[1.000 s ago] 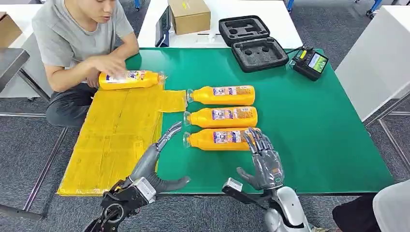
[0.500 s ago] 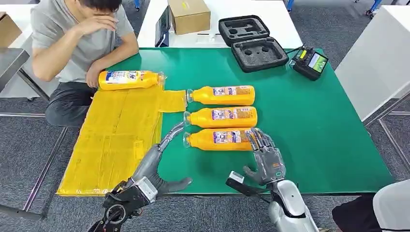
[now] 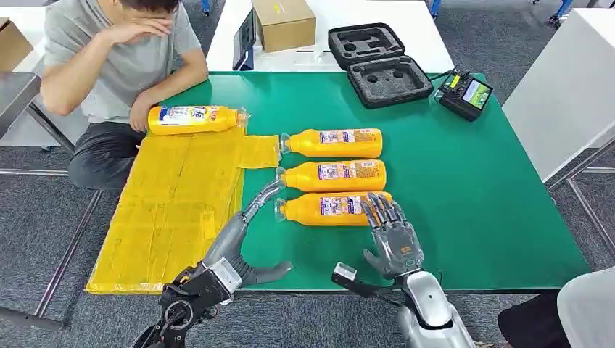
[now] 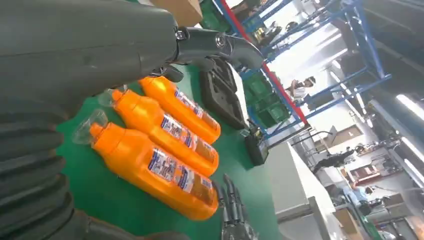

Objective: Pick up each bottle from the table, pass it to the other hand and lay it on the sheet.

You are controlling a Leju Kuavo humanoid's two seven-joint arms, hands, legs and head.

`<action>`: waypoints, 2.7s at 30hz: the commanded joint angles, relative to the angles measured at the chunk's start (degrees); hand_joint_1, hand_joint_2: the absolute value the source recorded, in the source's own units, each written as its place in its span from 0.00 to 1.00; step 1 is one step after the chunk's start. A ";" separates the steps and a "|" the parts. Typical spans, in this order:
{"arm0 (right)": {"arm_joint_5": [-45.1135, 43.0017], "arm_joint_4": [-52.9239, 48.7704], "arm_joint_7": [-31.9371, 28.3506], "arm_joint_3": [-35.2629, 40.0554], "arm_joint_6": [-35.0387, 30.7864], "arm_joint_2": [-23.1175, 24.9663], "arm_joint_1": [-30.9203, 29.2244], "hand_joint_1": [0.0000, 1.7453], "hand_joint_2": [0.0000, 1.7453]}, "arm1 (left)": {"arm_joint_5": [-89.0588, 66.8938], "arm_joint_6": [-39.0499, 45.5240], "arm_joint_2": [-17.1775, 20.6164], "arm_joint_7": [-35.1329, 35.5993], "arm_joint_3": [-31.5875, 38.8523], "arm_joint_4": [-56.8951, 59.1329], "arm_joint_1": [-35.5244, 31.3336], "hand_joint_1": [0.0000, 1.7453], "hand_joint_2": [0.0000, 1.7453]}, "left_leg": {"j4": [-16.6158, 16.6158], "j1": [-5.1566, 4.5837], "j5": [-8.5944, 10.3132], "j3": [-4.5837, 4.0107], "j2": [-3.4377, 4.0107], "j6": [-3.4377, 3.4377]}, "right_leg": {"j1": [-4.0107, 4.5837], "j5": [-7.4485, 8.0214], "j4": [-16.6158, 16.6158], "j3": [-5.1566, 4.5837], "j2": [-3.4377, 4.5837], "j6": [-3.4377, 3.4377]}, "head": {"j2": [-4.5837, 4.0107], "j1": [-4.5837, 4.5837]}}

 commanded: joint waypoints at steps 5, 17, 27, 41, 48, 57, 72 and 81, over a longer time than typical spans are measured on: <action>1.55 -1.12 1.42 1.07 0.82 -0.28 0.89 0.00 1.00 | 0.66 -0.50 -0.33 -0.53 -1.42 7.35 -3.62 0.00 1.00 | -0.04 0.02 -0.04 0.16 -0.07 -0.07 | 0.01 -0.05 -0.04 0.16 -0.01 -0.06 | 0.00 0.00; -8.52 19.98 -4.77 -2.45 -0.69 -2.65 -12.65 0.00 1.00 | 2.21 -1.58 -1.19 -1.03 -2.44 10.17 -6.17 0.00 1.00 | -0.03 0.04 -0.04 0.27 0.09 -0.04 | 0.03 0.00 -0.08 0.26 0.16 -0.05 | 0.00 -0.02; -9.63 28.69 -7.40 -1.39 -2.14 -2.90 -18.29 0.00 1.00 | 2.80 -1.41 -0.79 -1.16 -2.65 11.21 -6.43 0.00 1.00 | -0.03 0.02 0.01 0.18 0.01 -0.02 | 0.02 0.01 -0.05 0.17 0.03 -0.03 | 0.00 0.00; -9.56 40.13 -11.36 3.93 -1.58 0.36 -26.25 0.00 1.00 | 2.37 0.51 -0.11 -1.60 -2.41 10.14 -4.80 0.00 1.00 | -0.02 0.05 -0.05 0.24 0.17 -0.06 | 0.05 0.00 -0.03 0.22 0.22 -0.08 | 0.00 0.00; -9.44 41.03 -11.00 5.23 -0.10 0.70 -27.22 0.00 1.00 | 2.22 0.73 -0.11 -1.98 -2.51 11.71 -6.01 0.00 1.00 | -0.03 0.01 0.01 0.15 0.08 -0.02 | 0.01 0.01 -0.01 0.15 0.11 -0.04 | 0.00 0.00; -11.17 42.43 -12.00 6.52 3.71 1.67 -29.32 0.00 1.00 | 2.45 0.98 -0.30 -2.26 -3.26 11.89 -6.65 0.00 1.00 | -0.01 0.00 0.01 0.11 0.09 -0.03 | 0.00 0.02 0.01 0.11 0.13 -0.05 | 0.00 0.00; -17.76 44.29 -12.45 4.77 12.01 0.38 -28.42 1.00 1.00 | 2.50 1.51 0.55 -2.94 -3.82 11.83 -5.30 0.00 1.00 | -0.04 0.06 -0.07 0.36 -0.01 -0.06 | 0.05 -0.07 -0.05 0.38 0.07 -0.09 | 0.00 0.00; -19.42 44.42 -13.18 4.54 12.76 0.55 -27.76 1.00 1.00 | 2.29 1.54 0.19 -2.79 -3.78 10.95 -5.61 0.00 1.00 | -0.05 0.05 0.01 0.26 -0.10 -0.03 | 0.04 -0.03 -0.07 0.30 -0.06 -0.05 | 0.00 0.00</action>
